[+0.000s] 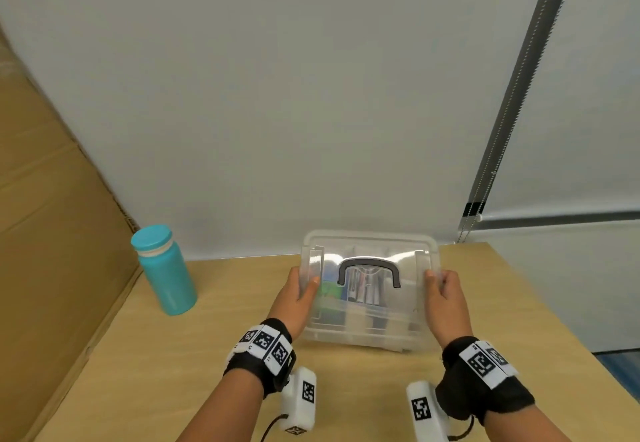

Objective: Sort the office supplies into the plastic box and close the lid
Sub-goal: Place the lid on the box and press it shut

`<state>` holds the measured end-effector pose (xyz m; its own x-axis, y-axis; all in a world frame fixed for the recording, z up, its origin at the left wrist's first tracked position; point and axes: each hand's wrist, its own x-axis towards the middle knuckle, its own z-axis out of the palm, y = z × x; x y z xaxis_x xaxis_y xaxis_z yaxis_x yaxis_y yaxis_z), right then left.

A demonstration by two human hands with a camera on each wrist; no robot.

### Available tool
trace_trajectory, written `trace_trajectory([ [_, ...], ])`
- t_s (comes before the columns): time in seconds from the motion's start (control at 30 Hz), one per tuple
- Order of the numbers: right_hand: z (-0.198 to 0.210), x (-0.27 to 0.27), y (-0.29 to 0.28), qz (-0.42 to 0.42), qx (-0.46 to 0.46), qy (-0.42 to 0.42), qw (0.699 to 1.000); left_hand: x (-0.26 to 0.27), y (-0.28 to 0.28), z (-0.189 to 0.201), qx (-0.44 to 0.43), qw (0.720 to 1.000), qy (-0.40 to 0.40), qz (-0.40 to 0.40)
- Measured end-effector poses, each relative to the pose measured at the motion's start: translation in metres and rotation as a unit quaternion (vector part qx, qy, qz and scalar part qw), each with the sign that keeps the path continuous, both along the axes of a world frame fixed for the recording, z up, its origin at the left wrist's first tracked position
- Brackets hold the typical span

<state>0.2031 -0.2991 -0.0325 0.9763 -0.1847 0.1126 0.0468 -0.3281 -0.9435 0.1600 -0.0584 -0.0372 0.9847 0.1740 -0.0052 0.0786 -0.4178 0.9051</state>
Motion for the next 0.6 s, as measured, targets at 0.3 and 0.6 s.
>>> trace_trajectory([
  [0.3, 0.001, -0.013, 0.004, 0.004, -0.112, -0.003, 0.994, -0.022, 0.008, -0.002, 0.035, 0.996, -0.036, 0.069],
  [0.6, 0.003, 0.008, 0.005, 0.053, -0.173, -0.012, 0.983, -0.041, 0.002, -0.006, 0.103, 0.987, -0.037, 0.118],
])
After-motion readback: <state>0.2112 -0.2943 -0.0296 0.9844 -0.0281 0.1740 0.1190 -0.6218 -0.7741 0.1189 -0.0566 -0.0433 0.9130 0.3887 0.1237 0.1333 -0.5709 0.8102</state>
